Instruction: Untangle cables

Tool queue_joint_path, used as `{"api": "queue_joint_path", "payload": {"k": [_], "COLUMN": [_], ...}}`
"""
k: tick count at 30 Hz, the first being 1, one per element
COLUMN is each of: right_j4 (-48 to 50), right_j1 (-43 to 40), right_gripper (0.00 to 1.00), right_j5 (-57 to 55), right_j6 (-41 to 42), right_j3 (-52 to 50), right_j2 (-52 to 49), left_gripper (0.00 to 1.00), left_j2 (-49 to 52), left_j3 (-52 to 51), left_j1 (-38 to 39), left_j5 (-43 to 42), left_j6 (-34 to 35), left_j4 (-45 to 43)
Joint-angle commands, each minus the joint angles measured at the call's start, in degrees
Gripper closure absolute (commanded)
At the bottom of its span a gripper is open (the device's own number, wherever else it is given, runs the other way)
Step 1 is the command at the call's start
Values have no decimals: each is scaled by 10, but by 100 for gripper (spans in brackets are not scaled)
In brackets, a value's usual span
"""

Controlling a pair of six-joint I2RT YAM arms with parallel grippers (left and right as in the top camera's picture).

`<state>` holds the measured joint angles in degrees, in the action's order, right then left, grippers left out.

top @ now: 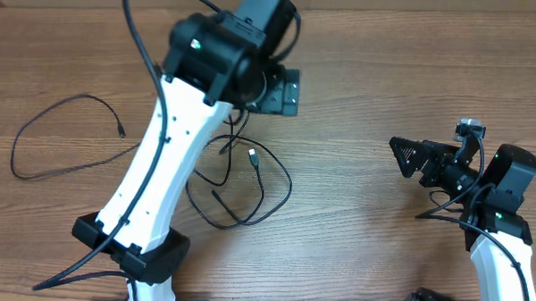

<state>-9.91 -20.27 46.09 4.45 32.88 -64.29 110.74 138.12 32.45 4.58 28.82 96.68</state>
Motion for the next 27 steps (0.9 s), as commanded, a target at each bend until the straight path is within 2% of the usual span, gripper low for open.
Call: {"api": "queue_joint_path", "payload": {"k": [1, 6, 12, 19, 23, 27], "right_j4": [-1, -1, -1, -1, -1, -1], "right_j1": [-4, -4, -4, -4, -4, -4], "right_gripper": [0, 0, 0, 0, 0, 0], "right_j5": [-2, -2, -2, -2, -2, -2], "right_j6": [-5, -5, -5, -5, -5, -5], "right_j3": [5, 5, 5, 5, 5, 5], "right_j2": [0, 0, 0, 0, 0, 0], "left_gripper": [0, 0, 0, 1, 0, 2], "left_j2": [-3, -10, -63, -146, -156, -156], "left_j3": [-49, -165, -351, -494, -548, -602], "left_j1": [10, 10, 19, 34, 35, 41], "left_j5": [17, 22, 97, 150, 146, 89], "left_j6": [47, 72, 165, 240, 324, 426], "left_j4": [1, 2, 2, 0, -23, -96]}}
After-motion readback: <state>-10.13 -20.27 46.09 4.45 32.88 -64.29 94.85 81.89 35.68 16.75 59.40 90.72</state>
